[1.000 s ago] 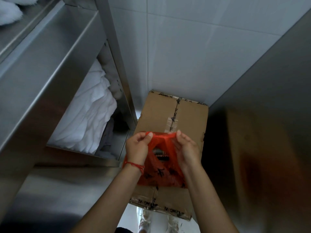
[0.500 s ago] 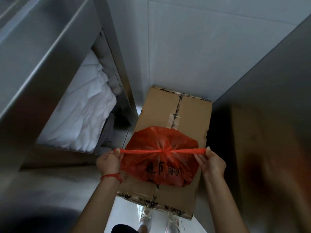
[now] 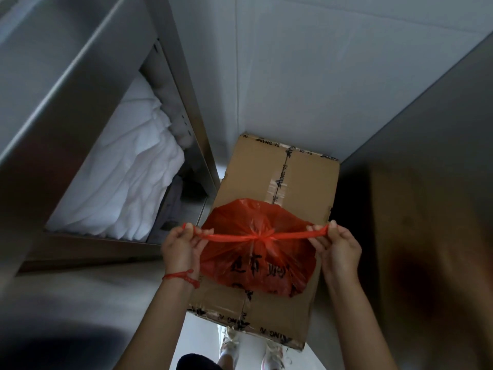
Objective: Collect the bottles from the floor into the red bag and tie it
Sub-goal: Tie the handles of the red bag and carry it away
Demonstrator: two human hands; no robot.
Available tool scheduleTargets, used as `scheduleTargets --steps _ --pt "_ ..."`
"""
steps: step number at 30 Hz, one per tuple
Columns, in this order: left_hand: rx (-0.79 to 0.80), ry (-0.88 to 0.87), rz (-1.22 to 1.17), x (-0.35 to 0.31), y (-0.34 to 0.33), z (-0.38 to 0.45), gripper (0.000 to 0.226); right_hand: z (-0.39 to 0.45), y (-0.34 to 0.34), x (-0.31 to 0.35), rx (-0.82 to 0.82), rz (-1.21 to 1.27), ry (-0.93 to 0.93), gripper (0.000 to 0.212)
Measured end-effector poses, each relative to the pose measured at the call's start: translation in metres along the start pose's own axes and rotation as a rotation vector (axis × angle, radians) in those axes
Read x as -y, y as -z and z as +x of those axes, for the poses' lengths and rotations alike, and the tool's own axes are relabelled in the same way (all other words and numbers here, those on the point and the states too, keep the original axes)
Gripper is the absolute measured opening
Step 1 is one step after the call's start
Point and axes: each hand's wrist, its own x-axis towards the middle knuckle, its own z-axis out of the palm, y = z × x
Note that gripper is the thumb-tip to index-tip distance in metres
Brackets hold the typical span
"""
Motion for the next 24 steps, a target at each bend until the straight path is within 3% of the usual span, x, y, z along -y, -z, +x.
scheduleTargets --steps 5,12,19,24 --pt "-0.084 0.048 0.109 0.004 0.014 0.011 0.031 0.009 0.010 -0.005 -0.094 -0.032 -0.100 0.017" --pt "-0.104 0.040 0.093 0.003 0.022 0.016 0.031 0.005 0.009 0.003 -0.111 -0.032 -0.068 0.018" --pt "0.102 -0.144 0.134 -0.005 0.020 -0.023 0.015 -0.046 -0.012 0.015 0.223 -0.300 0.288 0.015" --pt "0.299 -0.224 0.239 -0.008 -0.009 -0.051 0.005 -0.071 -0.040 0.003 0.396 -0.410 0.387 0.021"
